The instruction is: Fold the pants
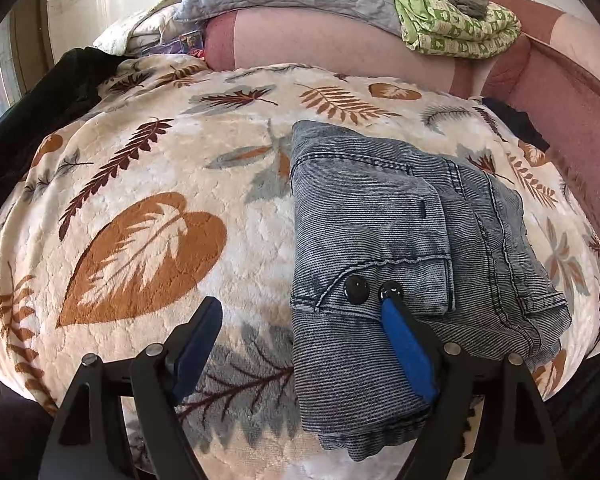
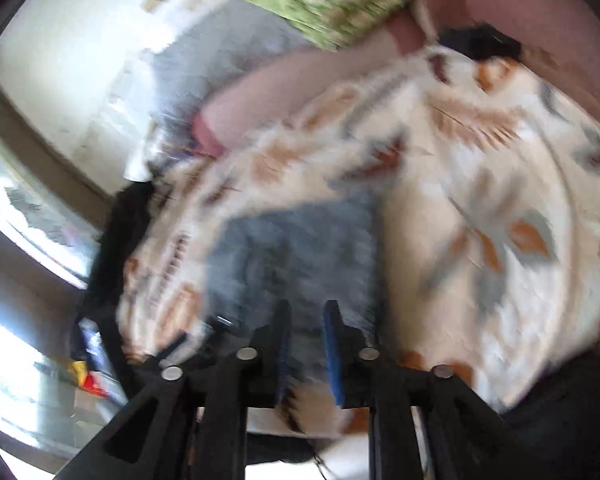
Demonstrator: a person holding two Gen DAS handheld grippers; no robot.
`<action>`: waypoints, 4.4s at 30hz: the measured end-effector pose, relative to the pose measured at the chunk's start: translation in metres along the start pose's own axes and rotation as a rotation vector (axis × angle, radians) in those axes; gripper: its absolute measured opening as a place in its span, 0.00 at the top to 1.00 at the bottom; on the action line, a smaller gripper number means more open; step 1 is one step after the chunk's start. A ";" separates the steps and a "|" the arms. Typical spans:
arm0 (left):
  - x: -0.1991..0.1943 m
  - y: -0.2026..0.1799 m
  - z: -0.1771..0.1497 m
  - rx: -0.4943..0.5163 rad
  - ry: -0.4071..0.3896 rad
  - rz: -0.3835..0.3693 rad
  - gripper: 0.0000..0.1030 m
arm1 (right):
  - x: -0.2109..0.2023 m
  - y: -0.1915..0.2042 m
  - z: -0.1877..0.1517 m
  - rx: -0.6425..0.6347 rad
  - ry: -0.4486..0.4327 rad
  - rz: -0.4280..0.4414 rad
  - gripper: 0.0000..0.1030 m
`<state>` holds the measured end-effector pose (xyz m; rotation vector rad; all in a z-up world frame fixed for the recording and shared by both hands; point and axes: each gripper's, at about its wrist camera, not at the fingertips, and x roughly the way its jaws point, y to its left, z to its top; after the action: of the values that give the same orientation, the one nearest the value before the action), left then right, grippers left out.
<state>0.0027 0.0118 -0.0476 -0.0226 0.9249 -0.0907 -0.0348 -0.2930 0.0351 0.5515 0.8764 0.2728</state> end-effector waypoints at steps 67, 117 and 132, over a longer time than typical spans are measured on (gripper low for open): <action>0.011 0.028 -0.001 -0.149 0.046 -0.192 0.20 | 0.183 0.064 0.046 -0.330 0.354 -0.280 0.64; 0.036 -0.005 0.057 -0.022 0.146 -0.282 0.75 | 0.153 -0.038 0.028 -0.065 0.371 -0.017 0.77; -0.006 0.021 0.151 0.013 -0.159 -0.278 0.79 | 0.134 0.045 0.133 -0.216 0.144 0.058 0.89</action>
<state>0.1205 0.0301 0.0470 -0.1447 0.7582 -0.3482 0.1527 -0.2423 0.0416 0.3596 0.9571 0.4592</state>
